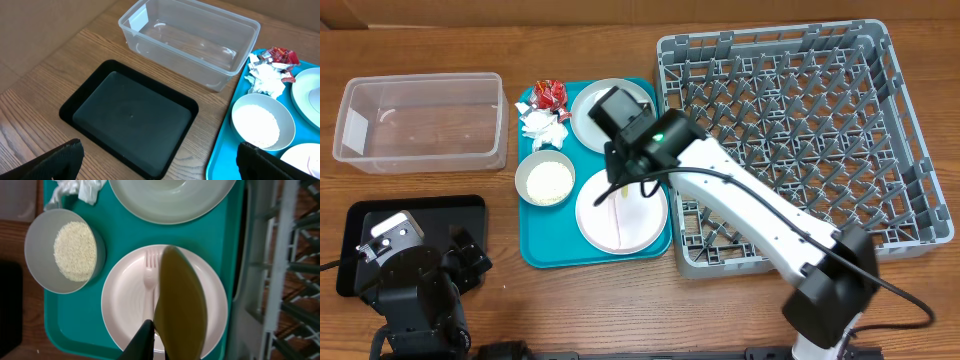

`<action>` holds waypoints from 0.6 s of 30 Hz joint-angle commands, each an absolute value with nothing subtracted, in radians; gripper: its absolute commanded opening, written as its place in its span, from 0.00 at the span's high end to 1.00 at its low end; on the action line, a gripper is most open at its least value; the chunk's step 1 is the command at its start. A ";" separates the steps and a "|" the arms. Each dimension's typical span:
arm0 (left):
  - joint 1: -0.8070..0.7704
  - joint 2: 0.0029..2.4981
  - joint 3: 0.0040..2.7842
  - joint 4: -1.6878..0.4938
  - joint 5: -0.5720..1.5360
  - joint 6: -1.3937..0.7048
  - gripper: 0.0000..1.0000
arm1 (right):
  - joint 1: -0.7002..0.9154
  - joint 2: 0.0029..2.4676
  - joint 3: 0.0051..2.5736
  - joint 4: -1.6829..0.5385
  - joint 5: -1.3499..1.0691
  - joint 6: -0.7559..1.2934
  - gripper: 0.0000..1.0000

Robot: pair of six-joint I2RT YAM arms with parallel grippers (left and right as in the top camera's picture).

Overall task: Sort waste into correct bins and load items into the dishwasher rack
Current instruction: 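Carry the yellow spoon into the dish rack and release it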

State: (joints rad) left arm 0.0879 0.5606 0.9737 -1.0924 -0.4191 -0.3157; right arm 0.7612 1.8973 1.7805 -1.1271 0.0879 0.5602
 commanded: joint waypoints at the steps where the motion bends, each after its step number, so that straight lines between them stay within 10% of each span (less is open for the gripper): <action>1: 0.099 0.565 0.992 -1.090 -0.418 -0.329 0.00 | 0.703 1.827 1.814 -1.158 0.110 0.482 0.90; 18: 0.099 0.565 0.992 -1.090 -0.418 -0.329 0.00 | 0.515 1.837 1.784 -1.277 0.112 0.220 0.90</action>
State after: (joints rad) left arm 0.0879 0.5606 0.9737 -1.0924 -0.4191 -0.3157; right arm 0.5106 1.8484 1.7920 -1.2827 0.1059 0.2600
